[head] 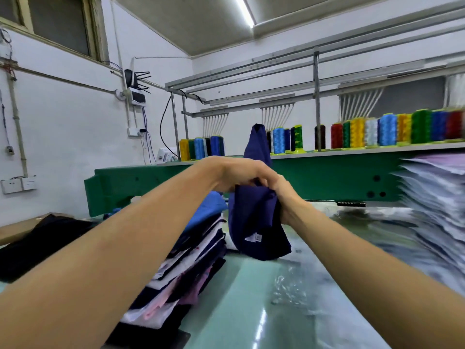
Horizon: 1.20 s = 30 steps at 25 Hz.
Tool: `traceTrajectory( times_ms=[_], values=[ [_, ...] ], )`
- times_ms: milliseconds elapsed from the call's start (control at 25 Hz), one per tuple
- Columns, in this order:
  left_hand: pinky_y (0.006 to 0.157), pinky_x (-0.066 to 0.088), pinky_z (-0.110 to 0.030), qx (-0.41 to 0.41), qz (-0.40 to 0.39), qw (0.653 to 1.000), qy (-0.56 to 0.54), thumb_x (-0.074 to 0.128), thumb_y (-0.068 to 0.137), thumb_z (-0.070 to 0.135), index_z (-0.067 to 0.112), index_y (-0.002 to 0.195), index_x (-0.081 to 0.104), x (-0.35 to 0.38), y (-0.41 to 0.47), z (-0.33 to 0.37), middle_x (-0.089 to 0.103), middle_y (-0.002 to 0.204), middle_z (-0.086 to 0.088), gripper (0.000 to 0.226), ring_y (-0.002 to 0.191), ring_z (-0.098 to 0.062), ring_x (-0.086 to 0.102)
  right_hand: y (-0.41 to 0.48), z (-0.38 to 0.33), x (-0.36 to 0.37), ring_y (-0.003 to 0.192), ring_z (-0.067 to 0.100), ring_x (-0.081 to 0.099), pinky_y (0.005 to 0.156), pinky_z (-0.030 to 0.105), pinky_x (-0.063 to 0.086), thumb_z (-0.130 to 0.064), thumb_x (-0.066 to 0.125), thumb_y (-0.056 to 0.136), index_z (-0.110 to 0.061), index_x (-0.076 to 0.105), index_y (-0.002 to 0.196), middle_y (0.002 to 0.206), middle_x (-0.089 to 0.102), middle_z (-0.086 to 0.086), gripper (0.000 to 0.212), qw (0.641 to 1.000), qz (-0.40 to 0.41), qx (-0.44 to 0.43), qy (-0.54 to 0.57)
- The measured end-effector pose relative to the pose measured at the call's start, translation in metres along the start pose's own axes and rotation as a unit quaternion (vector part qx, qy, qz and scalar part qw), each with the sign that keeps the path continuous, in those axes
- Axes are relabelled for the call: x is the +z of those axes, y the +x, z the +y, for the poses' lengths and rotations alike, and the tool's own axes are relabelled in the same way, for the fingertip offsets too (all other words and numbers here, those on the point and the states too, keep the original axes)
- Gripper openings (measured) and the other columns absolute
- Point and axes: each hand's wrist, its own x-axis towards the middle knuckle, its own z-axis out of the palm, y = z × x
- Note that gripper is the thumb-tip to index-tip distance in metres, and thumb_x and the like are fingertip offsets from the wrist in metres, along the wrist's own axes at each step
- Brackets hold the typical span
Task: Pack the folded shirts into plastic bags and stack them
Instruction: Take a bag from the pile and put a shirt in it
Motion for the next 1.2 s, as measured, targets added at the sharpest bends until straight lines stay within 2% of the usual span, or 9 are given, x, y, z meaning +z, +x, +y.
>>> traceTrajectory(
  times_ms=[80,160,320,440,600,720,800,960,1200],
  values=[
    [0.077,0.043,-0.029,0.015,-0.046,0.996,-0.078,0.055,0.088,0.023,0.007,0.096,0.061,0.022,0.017,0.008,0.059,0.095,-0.012,0.019,0.077,-0.023,0.052,-0.006,-0.010,-0.038,0.091,0.029,0.070,0.092,0.045,0.058,-0.026,0.078,0.055,0.000,0.073,0.107,0.104,0.073,0.021,0.058,1.000,0.009,0.020,0.003],
    [0.087,0.037,-0.034,0.032,-0.073,0.987,-0.140,0.050,0.084,0.024,0.006,0.109,0.058,0.047,0.037,0.011,0.053,0.109,-0.016,0.031,0.087,-0.030,0.045,-0.015,-0.020,-0.081,0.087,0.029,0.070,0.080,0.040,0.061,-0.021,0.086,0.049,0.000,0.074,0.108,0.101,0.074,0.019,0.064,1.000,0.017,0.023,-0.004],
    [0.097,0.029,-0.034,0.070,-0.125,0.966,-0.216,0.043,0.087,0.021,0.001,0.123,0.060,0.094,0.075,0.008,0.055,0.124,-0.016,0.045,0.104,-0.026,0.039,-0.025,-0.028,-0.155,0.079,0.027,0.069,0.079,0.038,0.058,-0.012,0.081,0.078,0.003,0.076,0.100,0.095,0.075,0.018,0.028,0.995,0.093,0.011,-0.039],
    [0.089,0.052,-0.030,0.116,-0.013,0.968,-0.220,0.055,0.083,0.011,0.004,0.100,0.075,0.122,0.099,-0.002,0.073,0.106,-0.011,0.027,0.092,-0.021,0.063,-0.034,-0.035,-0.194,0.064,0.023,0.065,0.063,0.031,0.055,-0.003,0.078,0.079,-0.002,0.073,0.081,0.079,0.071,0.016,0.005,0.982,0.143,-0.016,-0.122],
    [0.087,0.057,-0.041,0.121,0.067,0.990,-0.018,0.053,0.085,-0.012,0.006,0.091,0.071,0.154,0.132,-0.043,0.074,0.091,-0.010,0.026,0.085,-0.025,0.070,-0.049,-0.037,-0.248,0.062,0.023,0.069,0.057,0.026,0.055,0.001,0.073,0.080,0.002,0.075,0.092,0.081,0.076,0.019,0.012,0.960,0.127,-0.025,-0.248],
    [0.100,0.051,-0.036,0.052,0.007,0.971,0.234,0.073,0.088,0.015,0.017,0.124,0.064,0.180,0.145,-0.091,0.065,0.129,-0.004,0.038,0.116,-0.023,0.062,-0.060,-0.036,-0.278,0.077,0.026,0.075,0.069,0.031,0.061,-0.001,0.072,0.082,-0.002,0.077,0.096,0.091,0.078,0.016,0.015,0.948,0.090,-0.006,-0.304],
    [0.106,0.043,-0.030,0.000,-0.026,0.962,0.271,0.075,0.086,0.045,0.031,0.141,0.053,0.195,0.143,-0.118,0.055,0.143,0.003,0.061,0.127,-0.019,0.055,-0.064,-0.035,-0.292,0.085,0.027,0.076,0.077,0.033,0.062,-0.002,0.072,0.084,-0.005,0.078,0.097,0.093,0.078,0.013,0.015,0.944,0.068,0.003,-0.324],
    [0.097,0.045,-0.032,-0.079,-0.089,0.953,0.280,0.060,0.071,0.084,0.052,0.136,0.048,0.203,0.139,-0.142,0.058,0.128,0.005,0.074,0.114,-0.019,0.056,-0.069,-0.037,-0.302,0.086,0.025,0.076,0.068,0.027,0.060,-0.003,0.073,0.084,-0.011,0.080,0.095,0.095,0.079,0.011,0.016,0.935,0.036,0.007,-0.353],
    [0.095,0.048,-0.037,-0.090,-0.071,0.903,0.415,0.037,0.087,0.082,0.035,0.134,0.059,0.201,0.136,-0.131,0.055,0.140,-0.005,0.070,0.123,-0.026,0.056,-0.073,-0.042,-0.300,0.087,0.031,0.076,0.075,0.035,0.061,-0.007,0.072,0.084,-0.014,0.080,0.096,0.093,0.078,0.012,0.016,0.913,0.003,0.002,-0.408]
  ],
)
